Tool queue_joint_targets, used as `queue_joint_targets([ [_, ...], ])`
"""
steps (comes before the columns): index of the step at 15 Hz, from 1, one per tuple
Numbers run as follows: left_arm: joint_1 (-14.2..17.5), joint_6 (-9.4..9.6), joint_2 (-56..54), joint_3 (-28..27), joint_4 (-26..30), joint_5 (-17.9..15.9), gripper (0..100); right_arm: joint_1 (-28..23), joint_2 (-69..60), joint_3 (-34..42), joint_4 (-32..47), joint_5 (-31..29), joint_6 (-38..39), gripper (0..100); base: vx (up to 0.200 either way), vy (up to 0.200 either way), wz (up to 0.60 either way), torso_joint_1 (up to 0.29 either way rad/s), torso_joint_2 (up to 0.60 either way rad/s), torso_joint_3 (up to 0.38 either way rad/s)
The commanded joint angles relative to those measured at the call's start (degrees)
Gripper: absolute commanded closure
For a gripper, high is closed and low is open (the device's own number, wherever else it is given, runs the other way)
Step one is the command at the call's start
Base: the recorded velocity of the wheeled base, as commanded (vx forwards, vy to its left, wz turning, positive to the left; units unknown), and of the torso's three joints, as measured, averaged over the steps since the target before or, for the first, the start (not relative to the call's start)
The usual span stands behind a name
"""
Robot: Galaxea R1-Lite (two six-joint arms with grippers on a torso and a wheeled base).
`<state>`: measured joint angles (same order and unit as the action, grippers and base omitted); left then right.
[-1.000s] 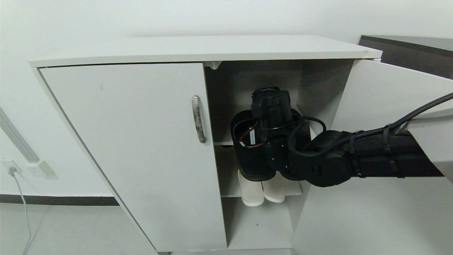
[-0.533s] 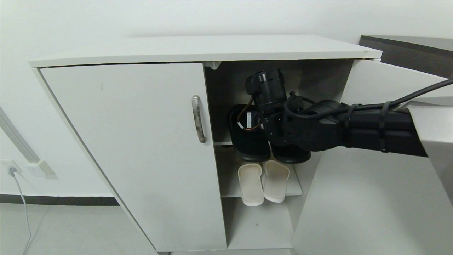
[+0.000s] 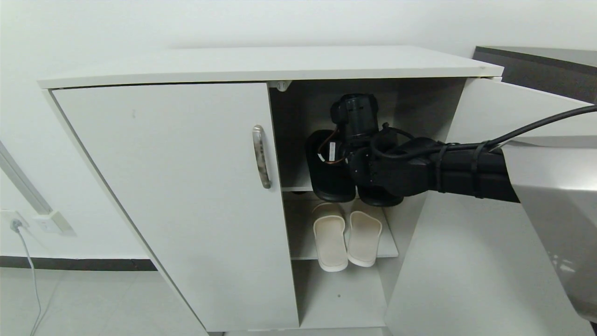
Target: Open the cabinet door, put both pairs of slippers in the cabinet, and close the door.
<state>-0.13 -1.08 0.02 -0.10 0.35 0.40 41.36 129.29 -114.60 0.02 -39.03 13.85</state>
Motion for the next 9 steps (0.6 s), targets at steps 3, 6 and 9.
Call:
queue_joint_targets([
  [3,0.0,-0.06,0.1,0.0,0.0,0.0,100,-0.4,1.3,0.0,-2.3,-1.2,-2.1,100,0.000,0.000,0.00,0.000,0.00,0.000],
  [6,0.0,-0.06,0.1,0.0,0.0,0.1,100,-0.4,1.8,0.0,-2.5,-2.3,-2.9,100,0.000,0.000,0.00,0.000,0.00,0.000],
  [9,0.0,-0.23,0.1,0.0,0.0,0.1,100,-0.8,2.4,0.0,-2.5,-2.2,-3.0,100,0.000,0.000,0.00,0.000,0.00,0.000],
])
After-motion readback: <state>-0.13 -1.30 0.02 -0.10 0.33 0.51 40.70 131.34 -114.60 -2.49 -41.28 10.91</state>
